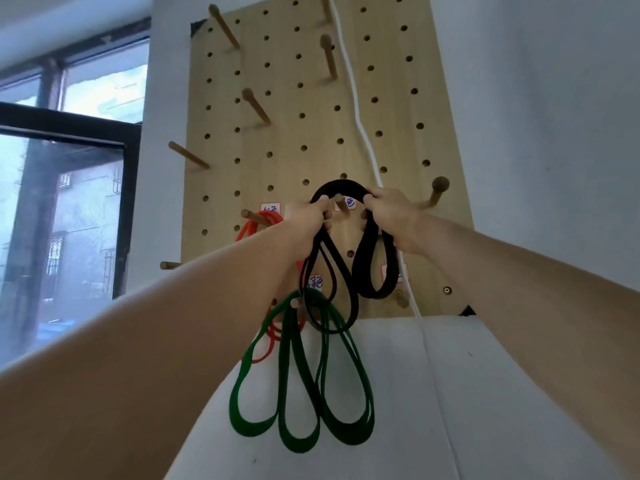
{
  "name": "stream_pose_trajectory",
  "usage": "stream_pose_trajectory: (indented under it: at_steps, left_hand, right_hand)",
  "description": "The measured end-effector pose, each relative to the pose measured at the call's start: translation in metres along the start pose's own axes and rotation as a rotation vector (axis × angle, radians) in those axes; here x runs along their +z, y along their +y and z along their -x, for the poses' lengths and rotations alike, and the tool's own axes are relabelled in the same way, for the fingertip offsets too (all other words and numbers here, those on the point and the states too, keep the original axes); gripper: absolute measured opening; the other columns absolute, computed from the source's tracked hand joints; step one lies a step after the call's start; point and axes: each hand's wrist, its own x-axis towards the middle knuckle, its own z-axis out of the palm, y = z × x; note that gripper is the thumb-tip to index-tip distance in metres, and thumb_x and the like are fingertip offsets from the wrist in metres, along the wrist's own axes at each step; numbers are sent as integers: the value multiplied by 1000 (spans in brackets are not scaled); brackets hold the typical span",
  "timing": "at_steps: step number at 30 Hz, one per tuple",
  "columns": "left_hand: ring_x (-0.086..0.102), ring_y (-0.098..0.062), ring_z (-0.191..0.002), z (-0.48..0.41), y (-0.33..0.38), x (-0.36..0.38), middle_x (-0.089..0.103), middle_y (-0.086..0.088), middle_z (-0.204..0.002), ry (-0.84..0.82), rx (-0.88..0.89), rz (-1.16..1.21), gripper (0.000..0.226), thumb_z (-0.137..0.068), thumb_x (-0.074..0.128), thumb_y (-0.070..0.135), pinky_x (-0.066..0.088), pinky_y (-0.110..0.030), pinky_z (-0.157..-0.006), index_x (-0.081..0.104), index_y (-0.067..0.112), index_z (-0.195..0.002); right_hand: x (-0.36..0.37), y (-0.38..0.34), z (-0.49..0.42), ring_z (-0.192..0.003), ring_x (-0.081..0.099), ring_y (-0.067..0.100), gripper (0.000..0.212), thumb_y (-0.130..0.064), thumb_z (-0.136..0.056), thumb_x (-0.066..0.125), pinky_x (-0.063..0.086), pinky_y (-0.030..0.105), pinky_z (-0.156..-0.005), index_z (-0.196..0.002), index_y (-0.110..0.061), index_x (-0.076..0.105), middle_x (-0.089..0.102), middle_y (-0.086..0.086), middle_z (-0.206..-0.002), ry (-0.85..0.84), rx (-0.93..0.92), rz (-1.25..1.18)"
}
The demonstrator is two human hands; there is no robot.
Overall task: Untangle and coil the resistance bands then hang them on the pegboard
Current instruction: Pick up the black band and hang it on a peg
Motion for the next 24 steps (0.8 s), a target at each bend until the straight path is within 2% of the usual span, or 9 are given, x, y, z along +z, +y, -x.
stream_pose_trajectory:
  at_steps: [3,6,8,10,12,14,17,19,24]
  left_hand:
    - [68,-21,-80,-3,-20,2,70,-7,-87,-44,-73,-83,29,-100,61,37,60,-38,-87,68,10,-91]
    - [71,-30,-101,3,-39,0,74,-10,-109,-84,-7,-141,29,-100,59,37,59,-49,-93,67,16,-118]
    - [65,-27,-115,10,-52,-2,67,-8,-129,-41,76,-209,46,-98,62,35,55,-49,-99,53,21,-140]
    - [52,-21,-131,22,-65,-4,51,-1,-147,25,227,-326,73,-92,70,33,47,-44,-107,31,26,-154]
    - [50,-16,-128,34,-76,-5,46,4,-147,63,395,-441,78,-88,75,30,47,-34,-97,28,30,-151]
    - [54,-15,-119,42,-83,-4,48,5,-142,113,454,-513,68,-88,74,26,47,-31,-87,35,30,-143]
    - [62,-17,-116,42,-85,-2,59,7,-133,169,449,-513,54,-91,69,20,56,-38,-90,43,31,-137]
    - [64,-16,-115,40,-83,-2,64,9,-127,181,454,-512,48,-93,66,15,57,-41,-92,48,32,-134]
    - [65,-19,-115,36,-73,-4,67,4,-124,212,462,-511,51,-93,63,4,56,-43,-97,54,26,-137]
  right_hand:
    - [-2,13,-3,-106,62,25,33,-18,-108,37,52,42,-98,-129,-13,62,66,12,-113,-60,5,211]
    - [0,25,0,-123,58,28,39,-21,-107,41,48,43,-107,-146,-19,49,58,12,-138,-100,-16,193]
    - [1,34,4,-139,45,27,61,-22,-105,50,42,33,-107,-160,-23,23,38,6,-157,-102,-50,200]
    - [5,44,13,-144,37,23,80,-19,-99,62,36,29,-108,-161,-22,12,35,3,-158,-79,-113,161]
    - [12,57,18,-145,36,20,91,-24,-88,74,33,40,-119,-158,-28,16,37,0,-157,-50,-196,135]
    - [20,68,23,-147,34,18,100,-27,-83,79,33,45,-120,-159,-32,13,33,-3,-160,-38,-239,137]
    - [23,69,23,-127,51,4,75,-13,-88,75,44,29,-108,-150,-29,36,51,-9,-140,3,-323,26]
    - [23,60,24,-114,51,-8,54,-10,-93,68,44,23,-102,-136,-34,46,55,-19,-124,4,-346,-28]
    - [16,48,14,-117,59,13,37,-13,-100,58,51,29,-96,-136,-22,54,62,-11,-114,6,-225,-66]
